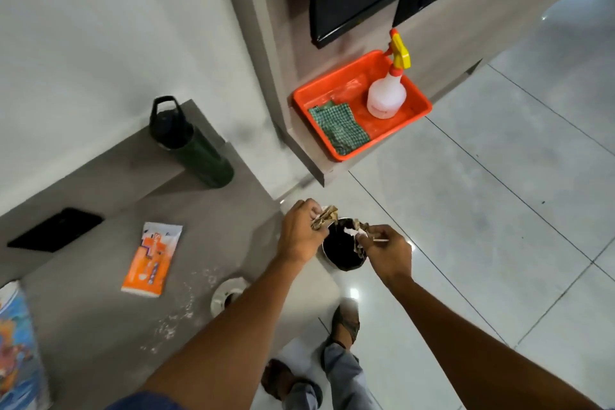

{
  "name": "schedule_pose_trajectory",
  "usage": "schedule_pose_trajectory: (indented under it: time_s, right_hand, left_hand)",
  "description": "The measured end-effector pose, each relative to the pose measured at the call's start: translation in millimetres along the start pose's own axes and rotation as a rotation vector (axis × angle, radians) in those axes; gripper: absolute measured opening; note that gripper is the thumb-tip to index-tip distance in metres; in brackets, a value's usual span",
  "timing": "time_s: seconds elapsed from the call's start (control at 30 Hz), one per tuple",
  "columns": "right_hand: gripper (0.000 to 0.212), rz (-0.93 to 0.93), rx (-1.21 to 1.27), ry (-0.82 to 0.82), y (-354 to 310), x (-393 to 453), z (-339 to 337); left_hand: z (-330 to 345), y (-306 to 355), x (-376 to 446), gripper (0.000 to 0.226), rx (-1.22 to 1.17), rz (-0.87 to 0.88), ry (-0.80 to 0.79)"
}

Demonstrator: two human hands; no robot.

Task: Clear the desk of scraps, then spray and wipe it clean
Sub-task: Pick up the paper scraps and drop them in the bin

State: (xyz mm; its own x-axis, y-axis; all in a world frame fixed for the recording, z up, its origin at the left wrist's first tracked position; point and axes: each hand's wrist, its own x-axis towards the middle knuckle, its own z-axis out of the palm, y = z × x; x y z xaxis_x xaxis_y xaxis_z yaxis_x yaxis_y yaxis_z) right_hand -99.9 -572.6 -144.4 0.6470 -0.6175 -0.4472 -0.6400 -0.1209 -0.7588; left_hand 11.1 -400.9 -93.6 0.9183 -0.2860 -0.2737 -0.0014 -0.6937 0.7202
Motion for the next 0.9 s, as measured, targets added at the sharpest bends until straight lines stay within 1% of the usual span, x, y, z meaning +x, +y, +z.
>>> schedule_pose_trajectory:
  time_s: [0.1, 0.2, 0.47, 0.6, 0.67, 0.73, 0.8, 0.83, 0.9]
  right_hand:
    - [0.018, 0.052, 0.027, 0.023, 19.5, 22.4, 1.6]
    - [0.021, 0.109, 0.049, 0.04, 38.7, 43.6, 5.1]
    - [0.029, 0.226, 0.068, 0.015, 87.8, 93.5, 31.0]
    - [0.03, 0.247, 0.072, 0.0, 109.5, 112.4, 48.1]
    - [0.034, 0.285, 0.105, -0.022, 120.3, 119.0, 55.3]
    - [0.046, 0.347, 0.149, -0.064, 130.7, 122.9, 59.8]
    - [0.056, 0.402, 0.178, -0.092, 142.3, 125.7, 63.0]
    - [0.057, 0.414, 0.176, -0.091, 147.9, 126.4, 64.9]
    - [0.054, 0.413, 0.134, -0.08, 155.9, 127.4, 67.4]
  left_hand:
    - [31.6, 0.7, 17.9, 0.031, 0.061, -0.023, -0.074]
    - [63.5, 2.2, 35.0, 0.032, 0.087, -0.071, -0.111]
    - [128.9, -25.4, 72.7, 0.034, 0.125, -0.288, -0.142]
    - [159.0, -45.2, 85.5, 0.033, 0.111, -0.355, -0.144]
    - [173.2, -53.0, 91.0, 0.034, 0.11, -0.371, -0.17]
    - [184.0, -57.9, 95.3, 0.043, 0.127, -0.379, -0.213]
    - [193.2, -62.5, 98.9, 0.059, 0.15, -0.392, -0.252]
    - [196.0, -64.1, 100.2, 0.063, 0.164, -0.396, -0.258]
    - [198.2, -65.7, 101.9, 0.062, 0.187, -0.392, -0.26]
